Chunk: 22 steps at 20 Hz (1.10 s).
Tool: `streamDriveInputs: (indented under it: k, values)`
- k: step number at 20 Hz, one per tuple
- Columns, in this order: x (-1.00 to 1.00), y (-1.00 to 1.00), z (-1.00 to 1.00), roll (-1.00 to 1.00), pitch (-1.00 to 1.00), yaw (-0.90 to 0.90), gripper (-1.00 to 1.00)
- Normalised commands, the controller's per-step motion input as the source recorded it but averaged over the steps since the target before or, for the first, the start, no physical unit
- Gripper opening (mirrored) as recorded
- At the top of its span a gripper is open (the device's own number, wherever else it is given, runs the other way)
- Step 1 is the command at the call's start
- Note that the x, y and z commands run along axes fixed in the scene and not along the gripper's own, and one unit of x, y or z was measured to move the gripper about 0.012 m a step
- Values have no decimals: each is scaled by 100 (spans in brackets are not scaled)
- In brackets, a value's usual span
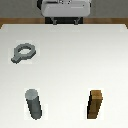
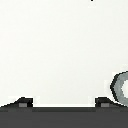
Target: Put the loop with the handle onto the peg.
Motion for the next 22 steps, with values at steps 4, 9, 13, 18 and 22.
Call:
streamDriveInputs:
  k: [4,9,13,18,22]
  values:
    - [0,-75,0,0,0,0,100]
    - [0,-100,0,0,0,0,100]
    - [0,-100,0,0,0,0,100]
    - [0,-100,0,0,0,0,100]
    - [25,0,0,0,0,0,100]
